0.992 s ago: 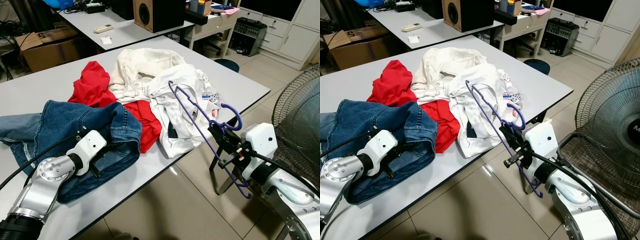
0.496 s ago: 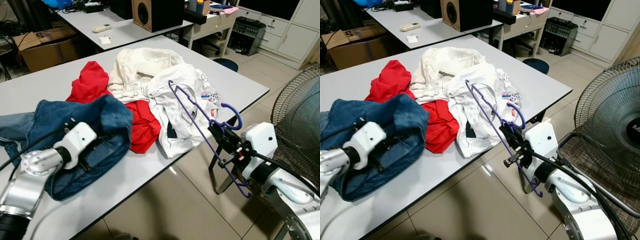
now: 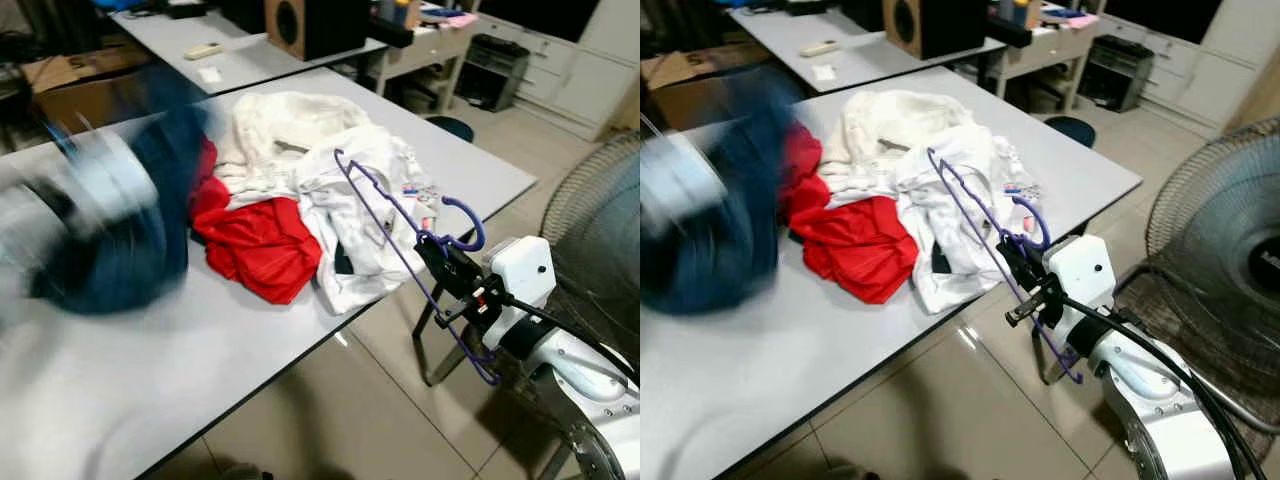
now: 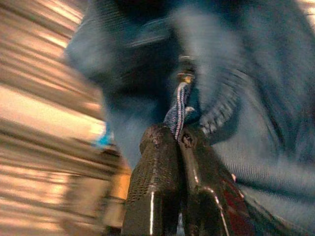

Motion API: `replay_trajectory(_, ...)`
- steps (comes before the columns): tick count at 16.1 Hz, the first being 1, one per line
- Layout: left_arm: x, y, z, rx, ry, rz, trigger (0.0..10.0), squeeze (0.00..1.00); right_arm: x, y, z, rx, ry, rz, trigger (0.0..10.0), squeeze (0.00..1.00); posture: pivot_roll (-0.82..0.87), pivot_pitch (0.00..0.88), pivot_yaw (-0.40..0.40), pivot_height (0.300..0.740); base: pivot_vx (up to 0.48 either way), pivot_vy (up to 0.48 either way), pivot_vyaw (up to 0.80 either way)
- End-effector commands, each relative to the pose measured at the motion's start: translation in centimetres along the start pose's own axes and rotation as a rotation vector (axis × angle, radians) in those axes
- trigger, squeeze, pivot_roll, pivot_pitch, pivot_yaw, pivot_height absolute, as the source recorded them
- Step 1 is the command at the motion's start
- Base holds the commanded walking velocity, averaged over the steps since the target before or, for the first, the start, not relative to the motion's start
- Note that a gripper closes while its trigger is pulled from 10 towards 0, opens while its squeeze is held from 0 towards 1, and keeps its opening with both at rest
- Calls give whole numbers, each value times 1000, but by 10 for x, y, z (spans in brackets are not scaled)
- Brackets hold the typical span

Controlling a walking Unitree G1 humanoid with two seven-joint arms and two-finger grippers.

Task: Hang hanger

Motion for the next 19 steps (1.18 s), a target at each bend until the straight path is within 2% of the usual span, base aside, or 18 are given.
replay_trajectory(1, 4, 19, 1, -131, 23, 7, 0, 0, 2, 1, 1, -3, 11, -6, 10000, 0, -13, 0, 6, 740, 0, 0, 0)
replay_trajectory(2, 9, 39, -2, -237, 52, -81, 0, 0, 1, 0, 1, -2, 11, -3, 10000, 0, -12, 0, 7, 740, 0, 0, 0)
replay_trajectory(4, 14, 95, -7, -422, 61, -145, 0, 0, -1, -4, 3, 2, 12, 8, 10000, 0, -10, 0, 11, 740, 0, 0, 0)
replay_trajectory(5, 15, 110, -9, -475, 58, -158, 0, 0, -1, -5, 3, 4, 12, 11, 10000, 0, -12, 0, 13, 740, 0, 0, 0)
replay_trajectory(6, 20, 134, -15, -577, 66, -196, 0, 0, -1, -7, 4, 7, 14, 15, 10000, 0, -13, 0, 13, 740, 0, 0, 0)
replay_trajectory(7, 26, 143, -15, -594, 76, -248, 0, 0, -1, -8, 4, 9, 16, 21, 10000, 0, -15, 0, 15, 740, 0, 0, 0)
replay_trajectory(8, 26, 143, -13, -581, 76, -257, 0, 0, -1, -8, 4, 9, 16, 21, 10000, 0, -15, 0, 15, 740, 0, 0, 0)
replay_trajectory(9, 26, 140, -10, -551, 68, -276, 10000, 0, -2, -8, 4, 10, 16, 20, 10000, 0, -16, 0, 15, 740, 0, 0, 0)
replay_trajectory(10, 28, 136, -7, -526, 71, -320, 10000, 659, -2, -8, 4, 9, 16, 20, 10000, 0, -18, 0, 16, 740, 0, 0, 0)
replay_trajectory(11, 31, 135, -9, -531, 87, -336, 10000, 1000, -2, -8, 3, 8, 15, 20, 10000, 0, -20, 0, 18, 740, 0, 0, 0)
replay_trajectory(18, 31, 152, -27, -599, 22, -328, 10000, 1000, -3, -10, 2, 14, 12, 20, 10000, 0, -17, 0, 21, 740, 0, 0, 0)
replay_trajectory(19, 23, 153, -24, -515, -46, -253, 10000, 835, -3, -10, 2, 13, 14, 20, 10000, 0, -17, 0, 23, 740, 0, 0, 0)
Point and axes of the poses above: a point about 5 cm out from each wrist's last joint towards the gripper, its own z axis pointing out of the wrist towards the gripper, its own x axis along the axis of the wrist's last joint, y = z × x, the point moved 3 cm from there along z, pointing out of the wrist towards the gripper, and after that the axes turned 7 degrees about z, right-handed, at the moved point
